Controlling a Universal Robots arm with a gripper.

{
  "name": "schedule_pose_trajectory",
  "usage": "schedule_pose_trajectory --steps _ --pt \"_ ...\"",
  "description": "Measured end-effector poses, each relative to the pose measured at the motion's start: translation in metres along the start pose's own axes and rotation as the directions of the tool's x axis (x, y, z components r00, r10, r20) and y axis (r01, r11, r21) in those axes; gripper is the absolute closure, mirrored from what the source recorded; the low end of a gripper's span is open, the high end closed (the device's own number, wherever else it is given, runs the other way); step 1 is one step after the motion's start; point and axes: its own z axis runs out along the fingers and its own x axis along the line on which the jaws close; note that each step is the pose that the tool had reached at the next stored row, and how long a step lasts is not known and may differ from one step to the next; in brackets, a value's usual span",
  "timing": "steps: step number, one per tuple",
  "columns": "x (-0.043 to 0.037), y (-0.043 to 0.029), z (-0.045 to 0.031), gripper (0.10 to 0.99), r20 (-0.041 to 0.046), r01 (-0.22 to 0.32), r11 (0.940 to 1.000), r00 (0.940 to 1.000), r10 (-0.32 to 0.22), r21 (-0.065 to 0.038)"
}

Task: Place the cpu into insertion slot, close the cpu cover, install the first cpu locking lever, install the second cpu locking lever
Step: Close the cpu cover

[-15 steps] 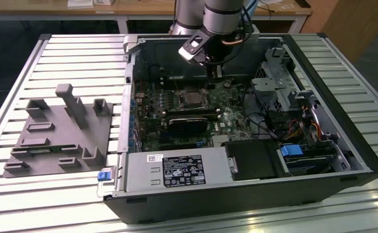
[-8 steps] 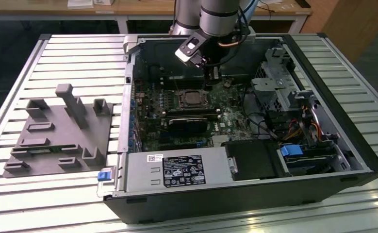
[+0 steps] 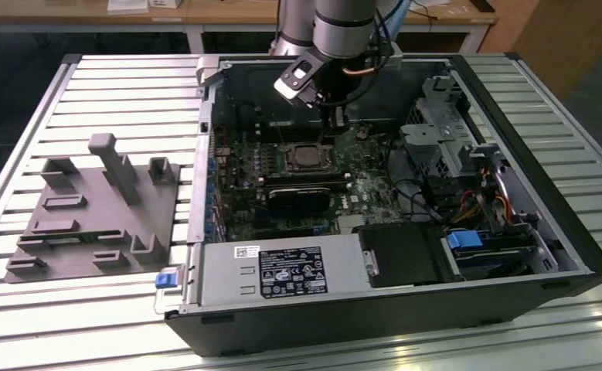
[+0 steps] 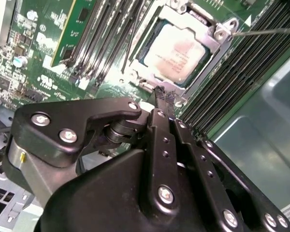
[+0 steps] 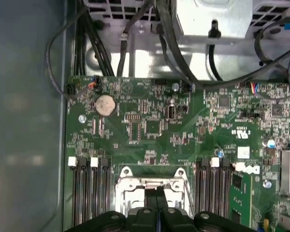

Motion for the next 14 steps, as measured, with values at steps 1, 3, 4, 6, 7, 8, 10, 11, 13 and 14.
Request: schedule_pose_trajectory --steps 1,3,4,6,7,8,10,11,13,14 --pt "0.0 -0.0012 0.0 0.98 0.0001 0.0 1.0 1.0 0.0 0.0" --pt "0.0 -0.0037 0.0 0.98 0.0 0.0 1.0 1.0 0.0 0.0" --pt "0.0 -0.005 0.0 0.98 -0.0001 0.0 1.0 1.0 0.0 0.0" --pt "0.0 -0.008 -0.0001 0.98 0.0 0.0 1.0 1.0 0.0 0.0" --pt "0.0001 -0.0094 -0.0001 0.98 0.0 0.0 1.0 1.0 0.0 0.0" --pt "0.0001 -0.0108 -0.0001 0.98 0.0 0.0 1.0 1.0 0.0 -0.001" --pt "0.0001 -0.0134 -0.0001 0.98 0.0 0.0 1.0 1.0 0.0 -0.001" --pt "0.0001 -0.0145 -0.0002 0.98 0.0 0.0 1.0 1.0 0.0 -0.001" --pt "0.0001 -0.0161 -0.0002 0.98 0.0 0.0 1.0 1.0 0.0 -0.001" --pt "0.0001 -0.0169 -0.0002 0.98 0.0 0.0 1.0 1.0 0.0 -0.001"
